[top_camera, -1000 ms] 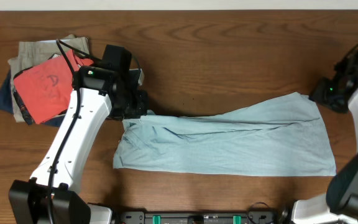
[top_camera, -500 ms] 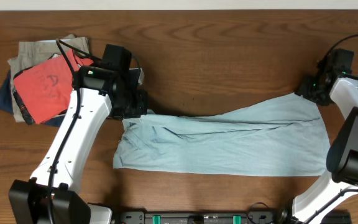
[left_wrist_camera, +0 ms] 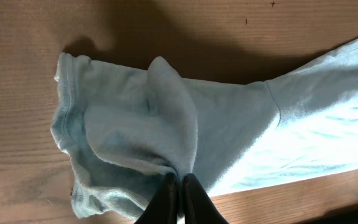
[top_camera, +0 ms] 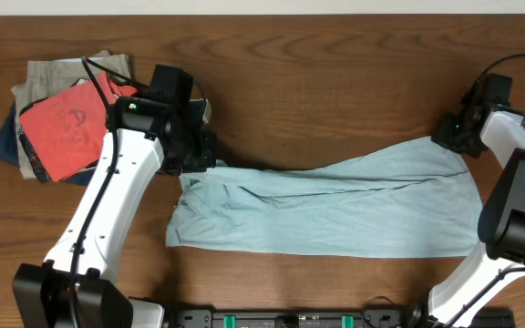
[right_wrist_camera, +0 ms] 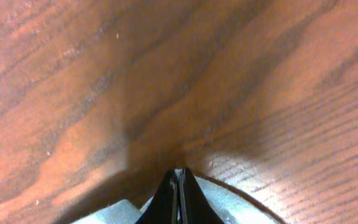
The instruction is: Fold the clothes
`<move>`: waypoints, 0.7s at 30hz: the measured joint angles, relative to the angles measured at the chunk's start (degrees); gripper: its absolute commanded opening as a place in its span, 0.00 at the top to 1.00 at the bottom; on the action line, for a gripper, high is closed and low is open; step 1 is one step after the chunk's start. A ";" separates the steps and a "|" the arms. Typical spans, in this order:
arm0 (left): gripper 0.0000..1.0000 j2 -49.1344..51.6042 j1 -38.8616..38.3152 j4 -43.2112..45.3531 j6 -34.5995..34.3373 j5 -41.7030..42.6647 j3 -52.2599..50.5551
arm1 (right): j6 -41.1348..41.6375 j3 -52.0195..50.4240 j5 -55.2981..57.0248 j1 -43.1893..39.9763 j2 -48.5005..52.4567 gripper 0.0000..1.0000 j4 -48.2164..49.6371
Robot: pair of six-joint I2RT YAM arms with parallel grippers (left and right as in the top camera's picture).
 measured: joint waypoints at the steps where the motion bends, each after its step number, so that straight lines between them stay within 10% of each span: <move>1: 0.94 0.00 0.00 -0.04 0.00 0.00 0.00 | 0.04 -0.04 0.24 -0.07 -0.33 0.99 -0.96; 21: 0.94 0.00 0.00 -0.92 0.00 0.00 0.00 | 0.07 -0.57 5.03 -0.76 -14.99 0.99 -12.09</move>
